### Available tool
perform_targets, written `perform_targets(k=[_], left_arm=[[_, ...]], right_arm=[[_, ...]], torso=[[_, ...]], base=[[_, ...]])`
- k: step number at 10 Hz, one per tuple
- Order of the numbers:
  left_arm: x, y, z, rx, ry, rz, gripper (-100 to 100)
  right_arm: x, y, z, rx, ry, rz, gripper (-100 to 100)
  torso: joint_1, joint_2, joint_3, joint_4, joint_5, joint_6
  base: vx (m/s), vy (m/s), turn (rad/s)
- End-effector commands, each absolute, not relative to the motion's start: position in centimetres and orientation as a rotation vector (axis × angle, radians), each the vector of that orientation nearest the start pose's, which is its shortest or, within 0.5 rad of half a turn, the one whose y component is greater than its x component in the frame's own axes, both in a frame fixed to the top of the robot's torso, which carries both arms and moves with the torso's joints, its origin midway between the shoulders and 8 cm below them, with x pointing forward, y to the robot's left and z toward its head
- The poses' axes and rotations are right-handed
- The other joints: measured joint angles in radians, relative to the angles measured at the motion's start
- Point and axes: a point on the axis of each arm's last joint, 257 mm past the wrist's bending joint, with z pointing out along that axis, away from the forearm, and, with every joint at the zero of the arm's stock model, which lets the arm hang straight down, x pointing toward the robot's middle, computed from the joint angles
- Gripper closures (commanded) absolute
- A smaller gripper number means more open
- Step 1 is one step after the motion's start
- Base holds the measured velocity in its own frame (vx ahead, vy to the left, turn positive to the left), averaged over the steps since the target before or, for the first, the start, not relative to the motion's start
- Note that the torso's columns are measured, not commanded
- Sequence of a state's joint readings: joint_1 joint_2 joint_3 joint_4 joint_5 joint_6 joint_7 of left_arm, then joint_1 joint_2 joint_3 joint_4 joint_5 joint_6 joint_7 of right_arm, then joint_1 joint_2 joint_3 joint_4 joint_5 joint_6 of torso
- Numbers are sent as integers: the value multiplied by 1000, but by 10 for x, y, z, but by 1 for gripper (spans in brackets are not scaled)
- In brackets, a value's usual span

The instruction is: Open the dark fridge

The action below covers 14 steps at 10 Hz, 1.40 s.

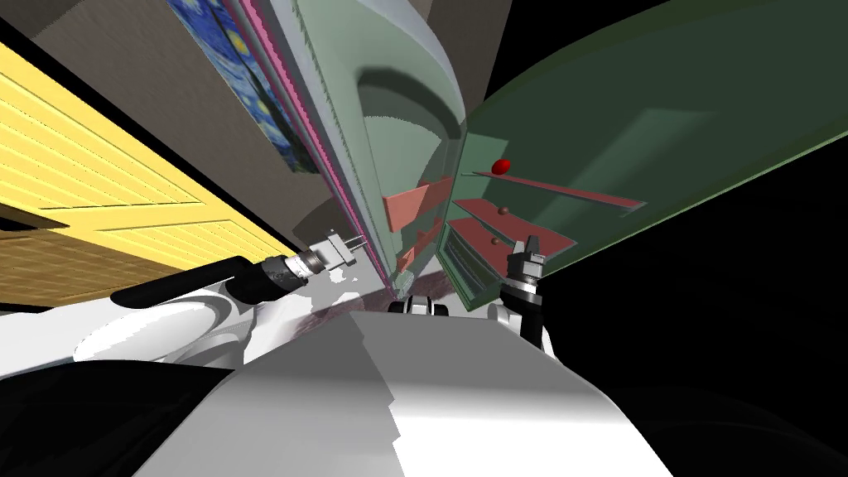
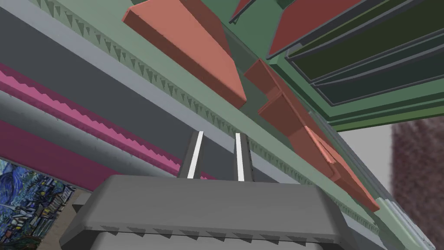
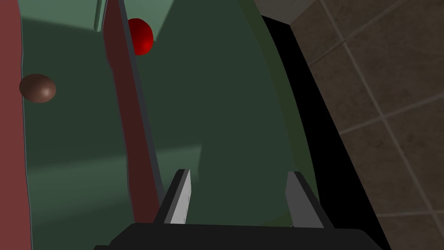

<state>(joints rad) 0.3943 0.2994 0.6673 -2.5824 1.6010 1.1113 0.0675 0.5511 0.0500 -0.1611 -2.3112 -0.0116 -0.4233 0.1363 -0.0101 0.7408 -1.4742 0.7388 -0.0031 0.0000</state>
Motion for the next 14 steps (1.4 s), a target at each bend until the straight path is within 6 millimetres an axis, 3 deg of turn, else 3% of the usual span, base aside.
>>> perform_targets(k=[1, 4, 10, 14], left_arm=[[330, 247, -41, -1663, 1431, -1973, -100], [341, 258, -53, -1707, 1389, -1976, -100], [335, 240, -48, -1653, 1464, -2024, -100], [315, 214, -34, -1563, 1580, -2062, -100]], right_arm=[[330, -346, 10, 698, 657, 979, 0], [330, -346, 10, 698, 657, 978, 0], [330, -346, 10, 698, 658, 978, 0], [330, -346, 10, 698, 657, 978, 0]], torso=[[4, -1, -1, 0, 1, 0], [13, -4, -3, -1, 4, 0], [11, -2, -1, -1, 3, 0], [7, 0, 0, 0, 2, 0]], base=[[18, 18, -15], [39, 64, -37], [109, 177, -76], [75, 167, -60]])
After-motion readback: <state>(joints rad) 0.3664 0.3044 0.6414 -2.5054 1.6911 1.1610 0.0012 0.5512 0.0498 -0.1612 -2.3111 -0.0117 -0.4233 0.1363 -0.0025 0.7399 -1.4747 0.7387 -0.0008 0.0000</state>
